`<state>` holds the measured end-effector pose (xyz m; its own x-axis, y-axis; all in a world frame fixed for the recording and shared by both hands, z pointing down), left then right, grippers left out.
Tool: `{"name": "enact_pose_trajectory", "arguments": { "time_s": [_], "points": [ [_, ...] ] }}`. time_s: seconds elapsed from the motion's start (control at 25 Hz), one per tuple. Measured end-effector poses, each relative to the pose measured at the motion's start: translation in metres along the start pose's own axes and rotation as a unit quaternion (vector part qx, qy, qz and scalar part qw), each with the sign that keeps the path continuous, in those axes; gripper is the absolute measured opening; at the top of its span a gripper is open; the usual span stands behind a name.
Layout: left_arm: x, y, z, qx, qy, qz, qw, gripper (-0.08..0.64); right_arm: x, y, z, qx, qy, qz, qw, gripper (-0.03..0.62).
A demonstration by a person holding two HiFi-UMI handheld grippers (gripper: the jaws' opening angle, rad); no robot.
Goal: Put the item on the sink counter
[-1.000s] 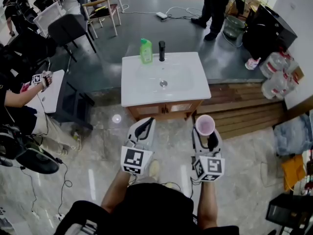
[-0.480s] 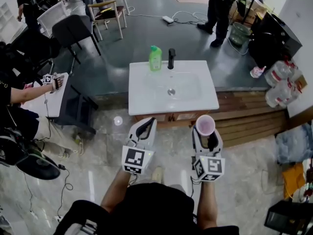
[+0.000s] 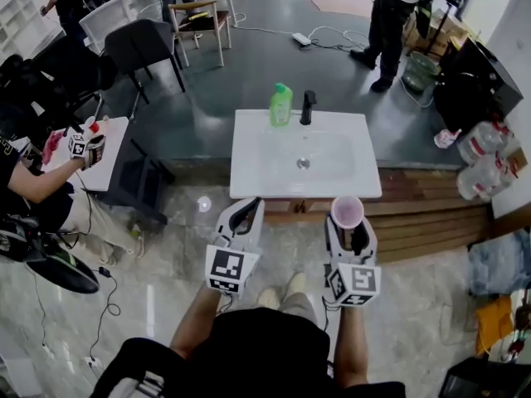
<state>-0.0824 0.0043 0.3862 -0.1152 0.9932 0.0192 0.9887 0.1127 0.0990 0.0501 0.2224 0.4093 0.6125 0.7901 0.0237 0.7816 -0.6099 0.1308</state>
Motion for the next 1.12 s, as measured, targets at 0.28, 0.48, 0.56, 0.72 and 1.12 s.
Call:
{"name": "enact_pose_trajectory", "arguments": {
  "time_s": [0.28,0.48,0.56,0.72,1.12],
  "points": [
    [-0.015,-0.005,-0.001,-0.003,0.0,0.027,0.9996,0.003,-0.013,0.021,0.002,0.004,-0.001,0.029,1.0,0.273],
    [-0.025,0.008,0.0,-0.005,-0.001,0.04,0.9992,0.003,-0.012,0.046,0.003,0.003,0.001,0.045,0.999,0.273],
    [-0.03,0.014,0.0,-0.007,-0.001,0.047,0.9989,0.003,-0.012,0.058,0.003,0.002,0.003,0.051,0.999,0.273],
    [-0.046,0.03,-0.001,-0.01,-0.004,0.061,0.9981,0.003,-0.012,0.086,0.004,0.0,0.002,0.066,0.998,0.273],
    [-0.082,0.072,0.001,-0.02,-0.018,0.1,0.9946,0.003,-0.013,0.162,0.01,-0.01,-0.001,0.113,0.994,0.272]
  ]
}}
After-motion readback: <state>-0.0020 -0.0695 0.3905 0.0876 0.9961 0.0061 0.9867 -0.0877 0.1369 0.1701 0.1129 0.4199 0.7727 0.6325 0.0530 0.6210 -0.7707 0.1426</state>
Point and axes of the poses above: the fingertips, and each gripper's own axes: y forward along the fingers, x to its right, z out of its top, the point moved 8 cm from there along -y, backward along the fingers, and after that the axes turned 14 degrees about -z, right-handed, at the moved point
